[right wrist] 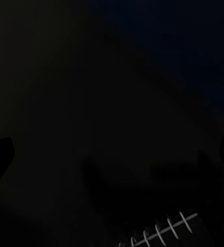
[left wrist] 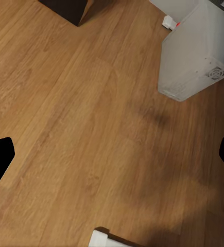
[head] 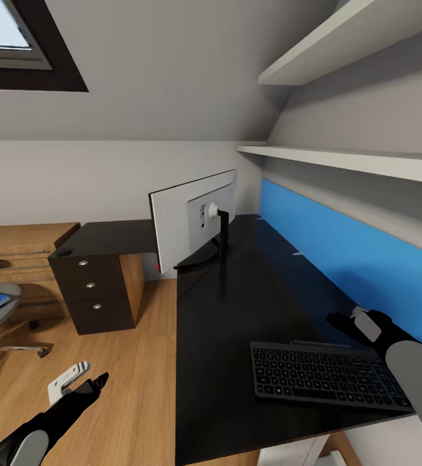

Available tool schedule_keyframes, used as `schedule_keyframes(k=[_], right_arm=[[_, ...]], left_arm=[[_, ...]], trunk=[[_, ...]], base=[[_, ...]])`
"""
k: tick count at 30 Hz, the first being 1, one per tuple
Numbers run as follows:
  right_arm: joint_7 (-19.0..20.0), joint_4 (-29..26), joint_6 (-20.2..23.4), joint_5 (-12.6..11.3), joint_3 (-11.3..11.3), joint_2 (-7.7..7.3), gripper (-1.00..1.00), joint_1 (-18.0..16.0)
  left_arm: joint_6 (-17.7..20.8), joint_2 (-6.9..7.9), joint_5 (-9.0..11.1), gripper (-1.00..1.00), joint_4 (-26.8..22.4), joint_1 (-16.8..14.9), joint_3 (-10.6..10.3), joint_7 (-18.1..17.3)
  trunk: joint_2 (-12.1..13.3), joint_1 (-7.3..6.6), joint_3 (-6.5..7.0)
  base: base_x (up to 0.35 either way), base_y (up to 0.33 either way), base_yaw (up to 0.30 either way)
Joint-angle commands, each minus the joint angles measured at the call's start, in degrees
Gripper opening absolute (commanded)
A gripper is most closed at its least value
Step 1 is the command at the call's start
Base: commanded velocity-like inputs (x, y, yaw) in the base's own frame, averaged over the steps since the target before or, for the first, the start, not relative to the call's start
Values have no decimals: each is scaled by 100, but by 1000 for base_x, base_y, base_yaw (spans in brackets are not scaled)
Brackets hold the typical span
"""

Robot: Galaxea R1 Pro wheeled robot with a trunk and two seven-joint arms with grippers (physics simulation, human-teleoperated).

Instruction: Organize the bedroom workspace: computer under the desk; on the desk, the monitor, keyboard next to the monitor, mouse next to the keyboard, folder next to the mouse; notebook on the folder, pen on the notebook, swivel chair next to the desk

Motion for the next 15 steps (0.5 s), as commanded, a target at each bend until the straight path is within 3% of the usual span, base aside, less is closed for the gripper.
schedule_keyframes(k=[1, 15], right_arm=[[-37, -14, 30, -42, -7, -3, 100, -1], [-36, -12, 42, -59, -12, -69, 100, -1]], left_arm=[[15, 2, 61, 100, -10, -2, -1, 49], [6, 2, 64, 100, -17, -2, 3, 49]], trunk=[[-3, 1, -5], [-3, 1, -5]], base=[[66, 0, 0], [16, 0, 0]])
